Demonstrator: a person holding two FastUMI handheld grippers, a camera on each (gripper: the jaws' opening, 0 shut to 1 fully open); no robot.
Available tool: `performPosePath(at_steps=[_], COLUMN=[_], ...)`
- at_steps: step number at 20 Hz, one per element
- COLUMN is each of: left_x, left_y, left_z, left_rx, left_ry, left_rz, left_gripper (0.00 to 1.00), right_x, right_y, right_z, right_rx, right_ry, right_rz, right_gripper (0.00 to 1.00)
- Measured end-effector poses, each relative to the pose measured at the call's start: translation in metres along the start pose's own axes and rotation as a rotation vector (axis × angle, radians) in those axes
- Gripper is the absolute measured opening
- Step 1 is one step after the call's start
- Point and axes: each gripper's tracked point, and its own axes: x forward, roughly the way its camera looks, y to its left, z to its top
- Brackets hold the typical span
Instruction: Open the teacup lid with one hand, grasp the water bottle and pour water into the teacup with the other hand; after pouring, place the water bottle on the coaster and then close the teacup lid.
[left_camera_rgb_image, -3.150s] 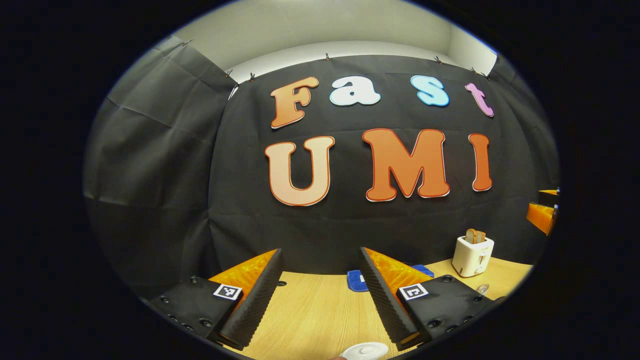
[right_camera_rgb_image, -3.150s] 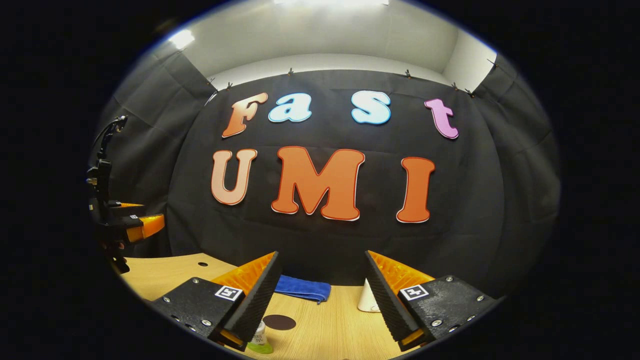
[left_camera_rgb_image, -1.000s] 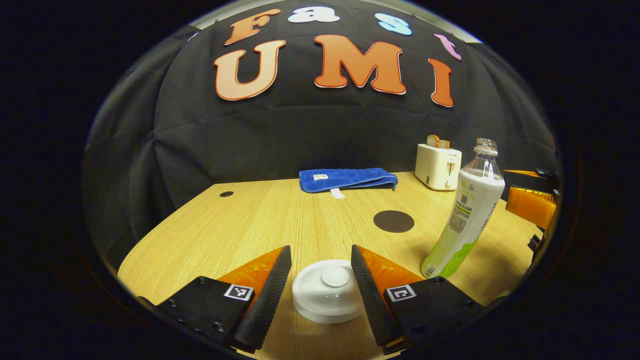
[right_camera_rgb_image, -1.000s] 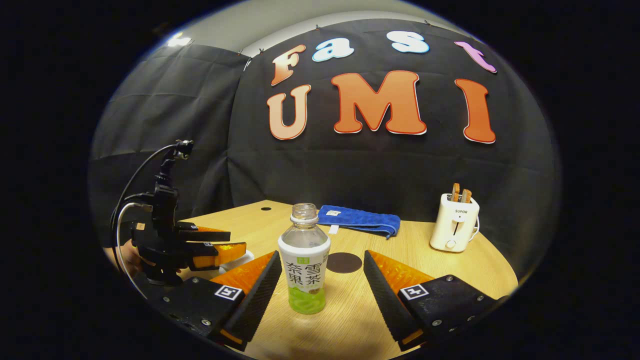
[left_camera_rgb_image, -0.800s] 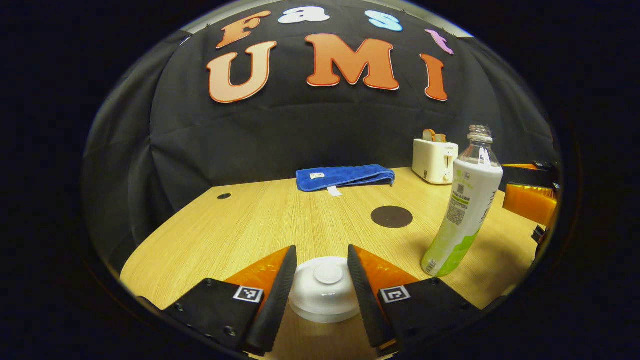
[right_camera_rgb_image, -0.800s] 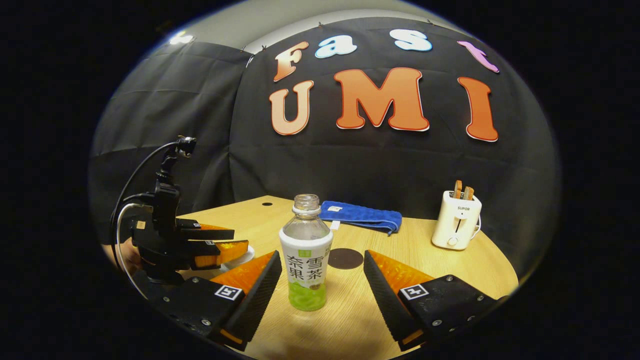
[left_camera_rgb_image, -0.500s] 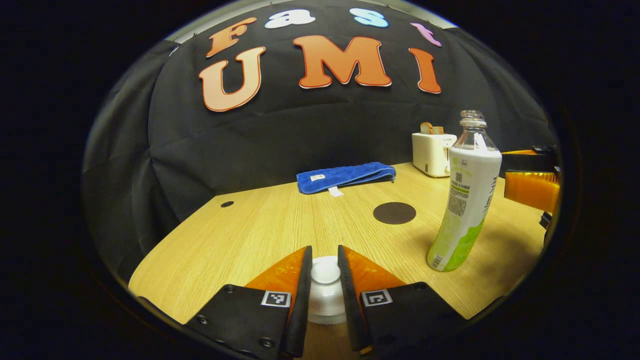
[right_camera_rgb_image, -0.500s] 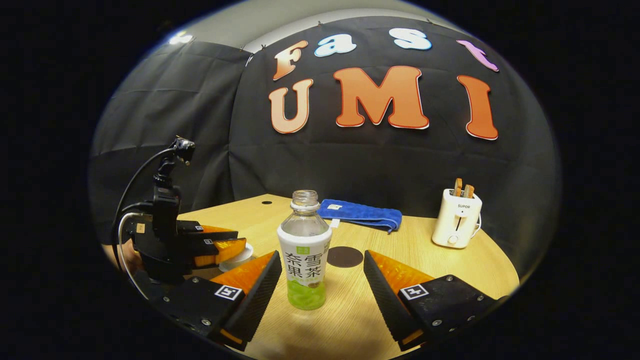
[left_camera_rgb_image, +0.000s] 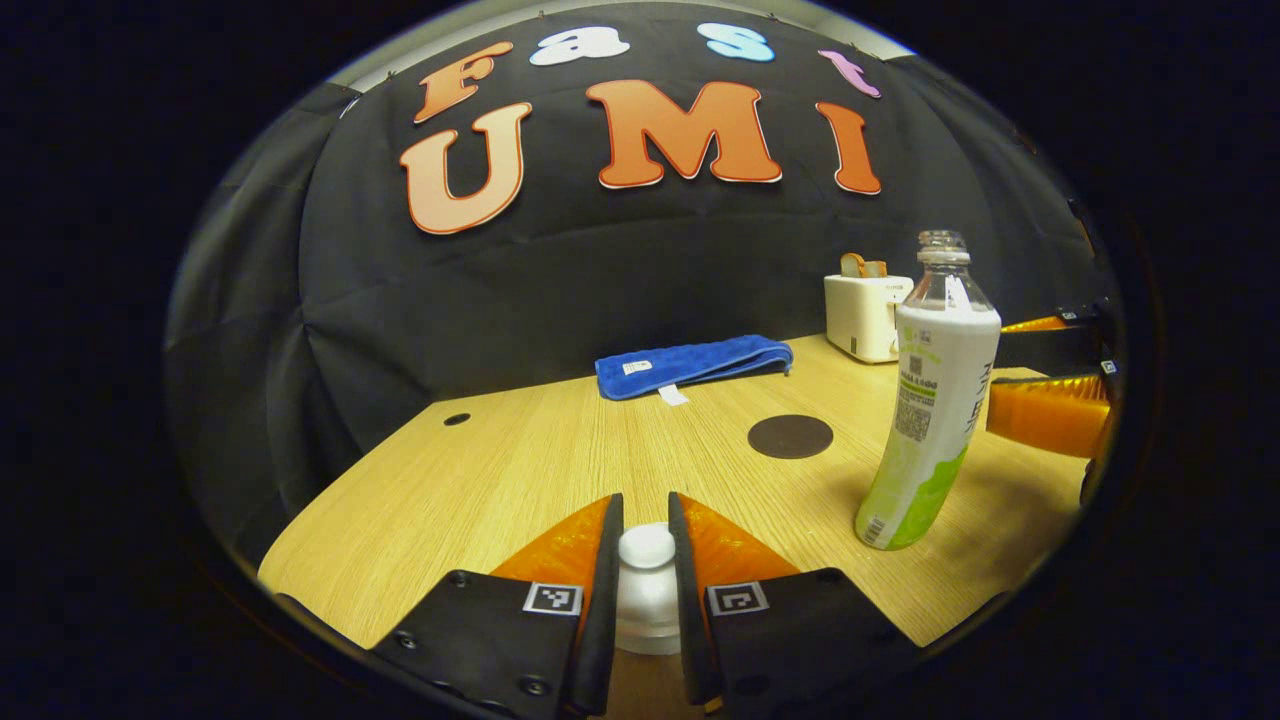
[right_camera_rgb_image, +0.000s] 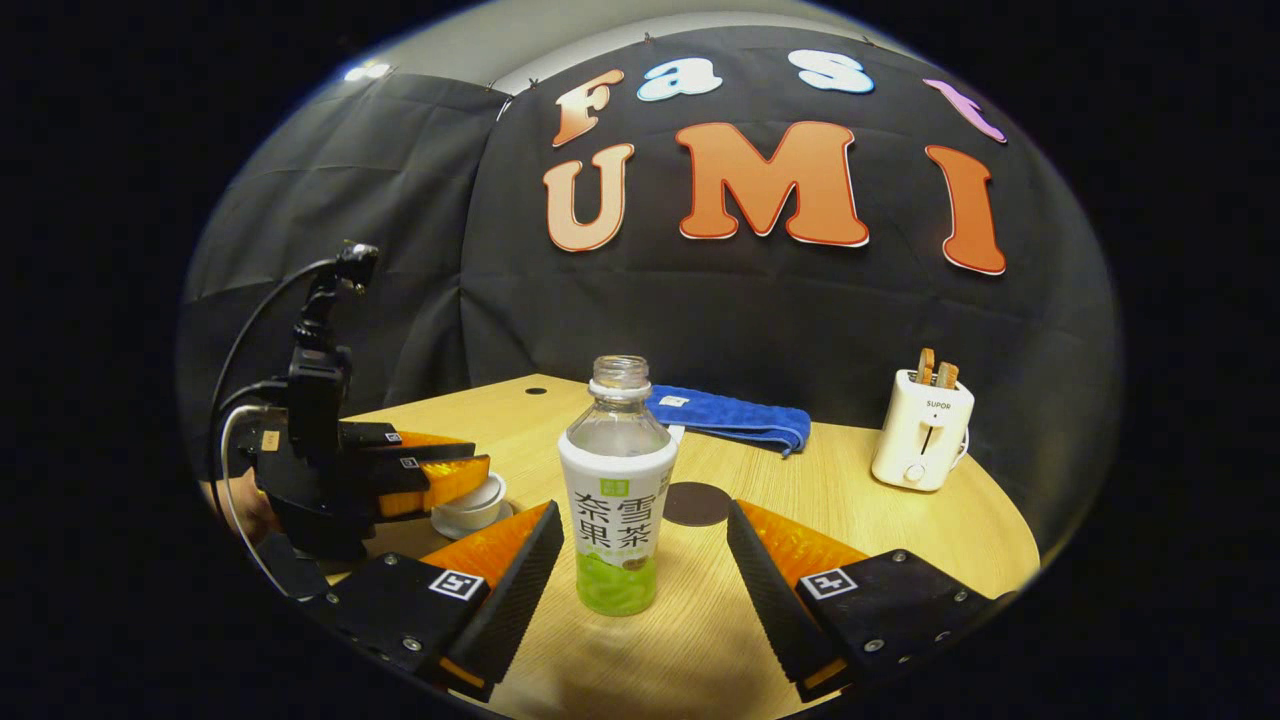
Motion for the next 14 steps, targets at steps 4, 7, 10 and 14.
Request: performPosePath(at_steps=[4, 7, 10, 14], left_x=[-0.006, -0.014, -0.019, -0.030], left_y=[0.004, 0.009, 0.023, 0.045], left_z=[0.009, 0.018, 0.021, 0.032], left_rx=[-0.006, -0.008, -0.034, -0.087], left_ry=[-0.024, -0.054, -0.058, -0.088], left_rz=[0.003, 0.016, 0.040, 0.067], left_gripper=[0.31, 0.31, 0.31, 0.31], right_x=[0.014, 0.023, 0.030, 0.039], right_y=[0.005, 0.006, 0.008, 0.013], right_z=[-0.013, -0.030, -0.035, -0.048], right_rx=[-0.019, -0.017, 0.001, 0.039], right_ry=[0.037, 0.094, 0.112, 0.153], right_rz=[-0.001, -0.012, -0.013, -0.022], right_gripper=[0.99, 0.95, 0.88, 0.76])
